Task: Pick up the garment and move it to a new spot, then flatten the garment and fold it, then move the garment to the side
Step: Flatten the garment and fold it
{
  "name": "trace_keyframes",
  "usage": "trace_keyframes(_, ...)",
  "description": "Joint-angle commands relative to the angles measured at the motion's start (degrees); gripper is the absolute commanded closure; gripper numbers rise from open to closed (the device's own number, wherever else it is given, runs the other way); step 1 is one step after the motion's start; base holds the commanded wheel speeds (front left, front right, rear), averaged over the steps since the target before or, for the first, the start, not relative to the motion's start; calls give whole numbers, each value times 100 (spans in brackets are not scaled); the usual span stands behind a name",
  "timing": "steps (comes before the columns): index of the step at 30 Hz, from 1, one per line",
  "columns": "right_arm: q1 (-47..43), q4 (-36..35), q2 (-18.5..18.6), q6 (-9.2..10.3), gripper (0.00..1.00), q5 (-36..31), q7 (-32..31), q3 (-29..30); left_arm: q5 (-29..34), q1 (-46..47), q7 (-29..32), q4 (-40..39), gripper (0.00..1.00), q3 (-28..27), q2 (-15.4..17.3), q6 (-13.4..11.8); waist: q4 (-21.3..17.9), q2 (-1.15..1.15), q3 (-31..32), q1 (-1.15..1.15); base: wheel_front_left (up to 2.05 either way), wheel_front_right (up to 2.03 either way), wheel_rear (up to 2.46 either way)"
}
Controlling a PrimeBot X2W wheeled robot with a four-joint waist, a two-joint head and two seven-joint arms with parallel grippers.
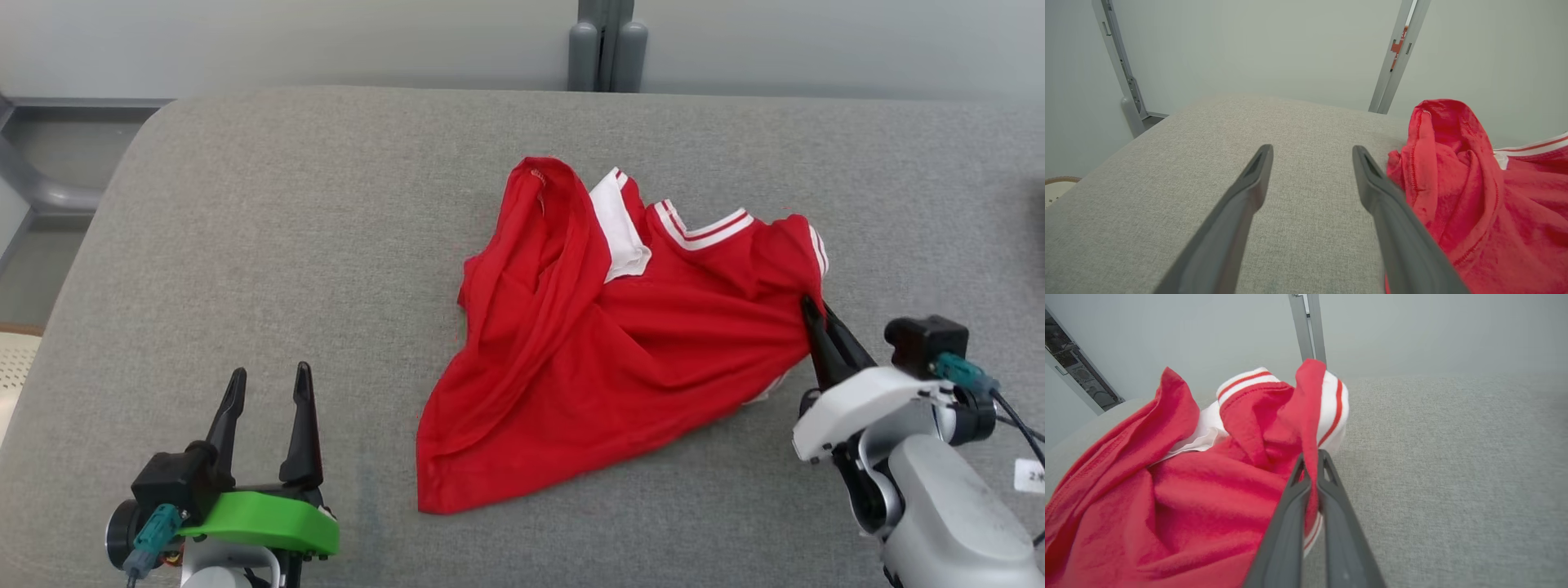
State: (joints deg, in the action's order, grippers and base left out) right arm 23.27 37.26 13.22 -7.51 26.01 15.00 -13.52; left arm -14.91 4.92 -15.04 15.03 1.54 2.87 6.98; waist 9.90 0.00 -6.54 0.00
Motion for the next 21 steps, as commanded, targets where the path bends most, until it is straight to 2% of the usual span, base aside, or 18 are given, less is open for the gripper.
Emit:
trace_keyframes(1,-327,-226,51,4,100,-21,22,127,7,-96,-17,-24,0,-25,7,-36,-155,0,91,0,0,0,0)
trace_keyframes(5,-1105,-944,37,3,100,-125,-164,590,-33,-127,-17,-48,0,0,7,-40,-240,0,101,0,0,0,0)
trace_keyframes(11,-2092,-2113,-286,3,100,-410,-840,1288,-67,-109,-17,-73,0,-4,7,-44,-332,0,51,0,0,0,0)
trace_keyframes(12,-2186,-2302,-327,3,57,-517,-916,1387,-81,-97,-17,-66,0,12,7,-41,-342,0,42,0,0,0,0)
trace_keyframes(13,-2238,-2455,-383,3,9,-576,-943,1446,-86,-88,-17,-61,0,19,7,-40,-351,0,38,0,0,0,0)
trace_keyframes(14,-2288,-2618,-457,3,0,-666,-993,1509,-88,-74,-17,-52,0,27,7,-37,-359,0,33,0,0,0,0)
trace_keyframes(21,-2344,-3391,-683,2,0,-1069,-757,1681,-16,-23,-17,-16,0,28,7,-19,-396,0,95,0,0,0,0)
